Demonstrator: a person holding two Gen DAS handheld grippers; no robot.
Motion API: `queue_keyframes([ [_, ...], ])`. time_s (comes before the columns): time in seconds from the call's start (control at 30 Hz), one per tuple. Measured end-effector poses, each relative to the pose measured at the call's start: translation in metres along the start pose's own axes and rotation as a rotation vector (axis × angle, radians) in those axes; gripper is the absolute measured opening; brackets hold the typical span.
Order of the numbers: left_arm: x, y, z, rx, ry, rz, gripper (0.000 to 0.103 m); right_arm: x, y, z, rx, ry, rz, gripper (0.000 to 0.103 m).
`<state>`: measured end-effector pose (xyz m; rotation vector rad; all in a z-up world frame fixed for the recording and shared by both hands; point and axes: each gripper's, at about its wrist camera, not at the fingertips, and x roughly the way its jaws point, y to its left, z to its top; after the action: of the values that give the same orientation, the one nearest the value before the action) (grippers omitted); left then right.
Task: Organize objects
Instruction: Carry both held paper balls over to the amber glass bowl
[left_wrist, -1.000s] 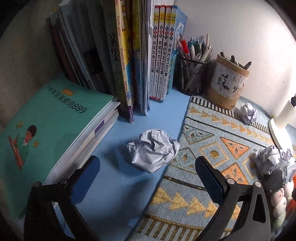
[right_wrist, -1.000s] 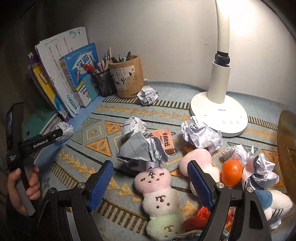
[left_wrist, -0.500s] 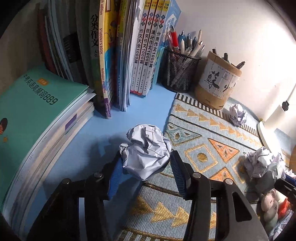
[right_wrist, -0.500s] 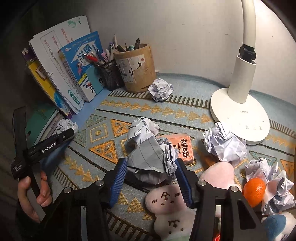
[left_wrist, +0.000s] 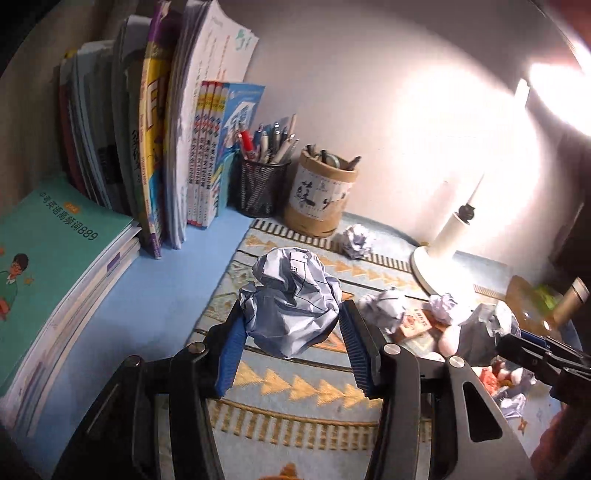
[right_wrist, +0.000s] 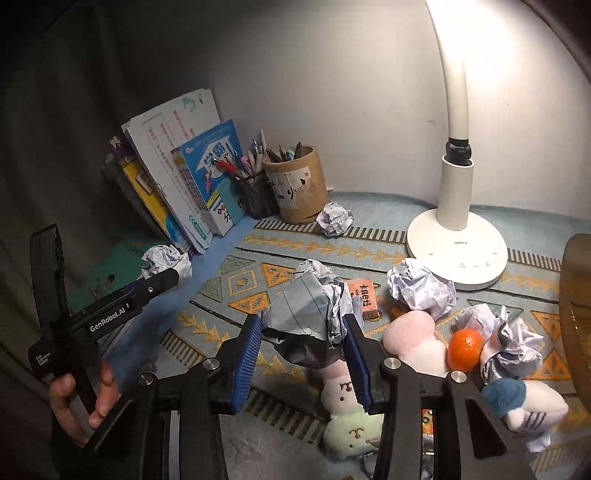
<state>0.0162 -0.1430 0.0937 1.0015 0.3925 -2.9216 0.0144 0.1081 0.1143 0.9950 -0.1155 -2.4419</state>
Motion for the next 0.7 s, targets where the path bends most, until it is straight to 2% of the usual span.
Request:
queue_keyframes([
  [0.1, -0.018, -0.03, -0.008, 0.046, -0.004, -0.05, 0.047, -0.04, -0.008, -0.009, 0.002, -0.056, -0.024, 0.043],
  [0.2, -0.028, -0.06, -0.018, 0.085, -0.001, -0.106, 0.047, -0.075, -0.026, -0.023, 0.005, -0.053, -0.082, 0.043],
  [0.33, -0.035, -0.1, -0.044, 0.151, -0.002, -0.131, 0.047, -0.116, -0.051, -0.063, -0.034, -0.026, -0.239, 0.045],
  [0.4, -0.033, -0.112, -0.059, 0.151, 0.005, -0.133, 0.047, -0.123, -0.069, -0.087, -0.044, 0.017, -0.337, 0.045],
  [0.5, -0.021, -0.126, -0.082, 0.154, 0.02, -0.121, 0.047, -0.114, -0.097, -0.123, -0.035, 0.1, -0.437, 0.045],
  [0.57, -0.011, -0.131, -0.095, 0.155, 0.034, -0.121, 0.047, -0.107, -0.105, -0.14, -0.055, 0.12, -0.5, 0.045],
  [0.63, -0.005, -0.136, -0.106, 0.159, 0.042, -0.138, 0.047, -0.108, -0.108, -0.15, -0.058, 0.09, -0.467, 0.046],
  [0.7, 0.001, -0.138, -0.113, 0.162, 0.055, -0.147, 0.047, -0.112, -0.109, -0.155, -0.048, 0.067, -0.441, 0.053],
])
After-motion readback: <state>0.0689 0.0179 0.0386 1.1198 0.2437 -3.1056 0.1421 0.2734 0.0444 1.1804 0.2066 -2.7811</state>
